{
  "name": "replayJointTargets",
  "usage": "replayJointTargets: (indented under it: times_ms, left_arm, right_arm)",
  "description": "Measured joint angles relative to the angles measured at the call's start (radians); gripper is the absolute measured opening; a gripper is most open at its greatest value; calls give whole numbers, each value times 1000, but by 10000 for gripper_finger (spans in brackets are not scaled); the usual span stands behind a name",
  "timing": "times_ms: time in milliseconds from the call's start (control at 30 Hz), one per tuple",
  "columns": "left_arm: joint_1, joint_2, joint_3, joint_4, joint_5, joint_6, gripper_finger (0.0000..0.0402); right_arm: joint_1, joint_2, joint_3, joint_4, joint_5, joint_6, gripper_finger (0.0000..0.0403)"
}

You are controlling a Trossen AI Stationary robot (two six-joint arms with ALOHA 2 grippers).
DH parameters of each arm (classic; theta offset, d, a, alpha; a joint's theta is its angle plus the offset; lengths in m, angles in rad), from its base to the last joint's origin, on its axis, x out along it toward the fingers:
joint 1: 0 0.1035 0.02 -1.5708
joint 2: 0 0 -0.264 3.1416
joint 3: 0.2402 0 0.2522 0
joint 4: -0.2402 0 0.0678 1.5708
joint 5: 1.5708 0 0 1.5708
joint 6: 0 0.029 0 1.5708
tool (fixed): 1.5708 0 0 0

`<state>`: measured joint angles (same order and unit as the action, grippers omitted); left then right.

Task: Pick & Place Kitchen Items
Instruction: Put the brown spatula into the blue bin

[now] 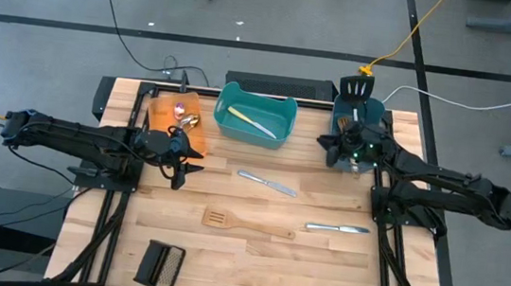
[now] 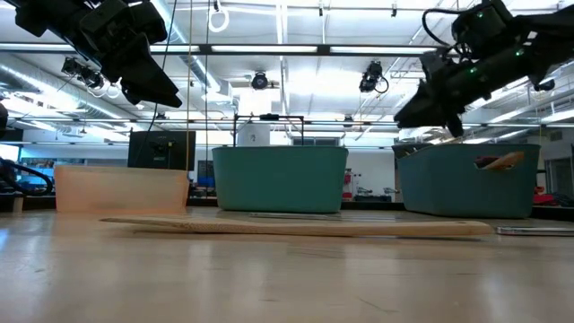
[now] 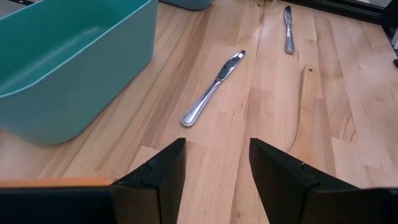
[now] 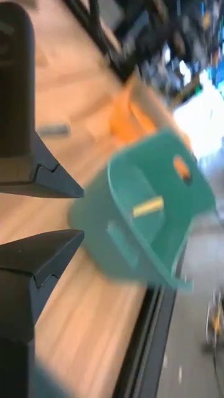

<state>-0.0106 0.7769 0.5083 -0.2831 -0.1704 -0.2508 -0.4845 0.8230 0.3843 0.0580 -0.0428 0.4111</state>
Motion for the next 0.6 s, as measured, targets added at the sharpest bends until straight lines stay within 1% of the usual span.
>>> replayJointTargets:
  times_ms: [200, 300, 600]
  left_arm:
    - [0, 0, 0, 1, 0, 0, 181]
    - [0, 0, 0, 2, 0, 0, 181]
    - [0, 0, 0, 2, 0, -1, 181]
  right_arm:
    - [74, 0, 0, 75, -131, -1, 103]
    - [115, 0, 0, 90, -172, 2, 103]
    - [268, 0, 0, 97, -184, 51, 103]
